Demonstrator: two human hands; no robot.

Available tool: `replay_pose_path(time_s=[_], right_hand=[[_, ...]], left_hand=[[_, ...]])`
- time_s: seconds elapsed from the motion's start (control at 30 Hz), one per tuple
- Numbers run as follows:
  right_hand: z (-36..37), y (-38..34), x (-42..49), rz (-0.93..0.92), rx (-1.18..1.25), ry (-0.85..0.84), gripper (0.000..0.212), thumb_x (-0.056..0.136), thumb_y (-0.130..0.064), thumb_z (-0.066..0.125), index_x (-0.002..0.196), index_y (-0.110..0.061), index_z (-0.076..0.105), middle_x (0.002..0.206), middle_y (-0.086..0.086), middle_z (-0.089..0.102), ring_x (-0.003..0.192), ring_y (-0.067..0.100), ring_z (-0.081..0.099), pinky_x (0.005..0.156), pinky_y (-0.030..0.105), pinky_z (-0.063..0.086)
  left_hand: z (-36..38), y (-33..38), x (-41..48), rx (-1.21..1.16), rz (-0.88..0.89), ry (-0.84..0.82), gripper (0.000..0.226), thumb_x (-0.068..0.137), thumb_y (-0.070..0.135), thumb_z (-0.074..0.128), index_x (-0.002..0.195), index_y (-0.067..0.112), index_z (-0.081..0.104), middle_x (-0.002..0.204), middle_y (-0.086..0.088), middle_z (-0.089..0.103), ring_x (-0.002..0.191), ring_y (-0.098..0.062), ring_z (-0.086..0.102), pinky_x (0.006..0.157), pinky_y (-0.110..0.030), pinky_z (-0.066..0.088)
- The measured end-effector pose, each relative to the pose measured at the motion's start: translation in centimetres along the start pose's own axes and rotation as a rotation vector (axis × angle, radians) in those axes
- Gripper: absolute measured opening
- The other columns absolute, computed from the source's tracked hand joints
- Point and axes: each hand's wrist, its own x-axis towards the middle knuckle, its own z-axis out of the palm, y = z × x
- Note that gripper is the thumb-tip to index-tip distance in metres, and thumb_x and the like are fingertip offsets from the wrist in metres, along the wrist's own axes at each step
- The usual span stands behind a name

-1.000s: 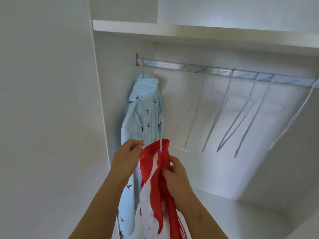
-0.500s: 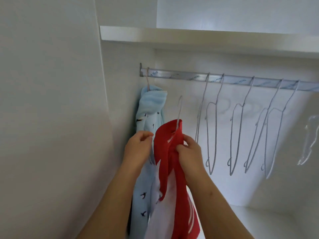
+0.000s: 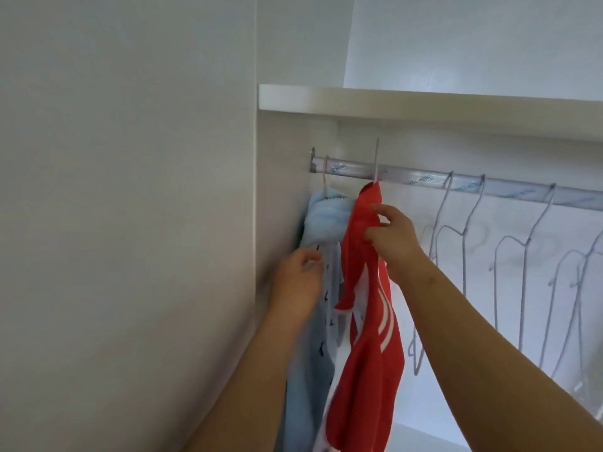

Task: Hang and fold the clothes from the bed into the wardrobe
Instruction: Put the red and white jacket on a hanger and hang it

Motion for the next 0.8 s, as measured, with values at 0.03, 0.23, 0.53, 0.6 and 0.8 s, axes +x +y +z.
replay_pose_path(time_s=[0.03,0.23,0.53,0.6,0.8], right_hand=[[0.7,0.9,0.6,0.038,-0.028,-0.040,0.054,0.078,0.018,0.045,0.125,-0.006,0.052,0.073,0.009,0.055,0.052,0.016,0.054,0.038,0.014,0.043],[1.4,3.4,1.3,0.117,-0.052,-0.050,0.051,0.079,0.019,0.042,0.123,-0.003,0.053,0.072,0.006,0.053,0.052,0.015,0.048,0.036,0.013,0.039],[2.4,6.6,-1.5,0.065,-0.114,-0.134,0.068,0.084,0.006,0.051,0.144,-0.019,0.031,0.132,0.010,0.050,0.110,0.025,0.055,0.090,0.043,0.051],[2.5,7.3,-2.7,0.087,-0.082,-0.137,0.065,0.087,0.002,0.051,0.144,-0.021,0.031,0.133,0.009,0.050,0.114,0.025,0.054,0.095,0.042,0.049],[2.3,8.3,-6.7,0.185,0.009,-0.127,0.044,0.095,-0.014,0.048,0.138,-0.022,0.042,0.131,0.008,0.054,0.114,0.023,0.056,0.098,0.039,0.048]], left_hand=[[-0.2,-0.2,0.1,0.022,0.011,0.028,0.019,0.090,0.016,0.051,0.084,0.031,0.061,0.079,0.015,0.060,0.068,-0.002,0.054,0.059,-0.016,0.043],[0.2,-1.1,0.1,0.129,0.017,0.044,0.022,0.088,0.013,0.053,0.074,0.030,0.057,0.072,0.014,0.056,0.060,0.004,0.048,0.048,-0.003,0.035],[0.5,-2.0,-1.0,0.140,0.001,0.019,0.024,0.090,0.012,0.053,0.075,0.031,0.058,0.089,0.006,0.062,0.072,0.002,0.054,0.056,-0.002,0.040],[0.5,-2.2,-1.7,0.179,0.000,0.003,0.017,0.091,0.012,0.051,0.086,0.023,0.062,0.100,0.001,0.061,0.080,-0.003,0.055,0.060,-0.006,0.041],[0.1,-2.9,-4.1,0.315,-0.009,0.035,0.015,0.093,0.019,0.050,0.098,0.022,0.064,0.104,-0.002,0.063,0.093,-0.017,0.059,0.080,-0.028,0.050]])
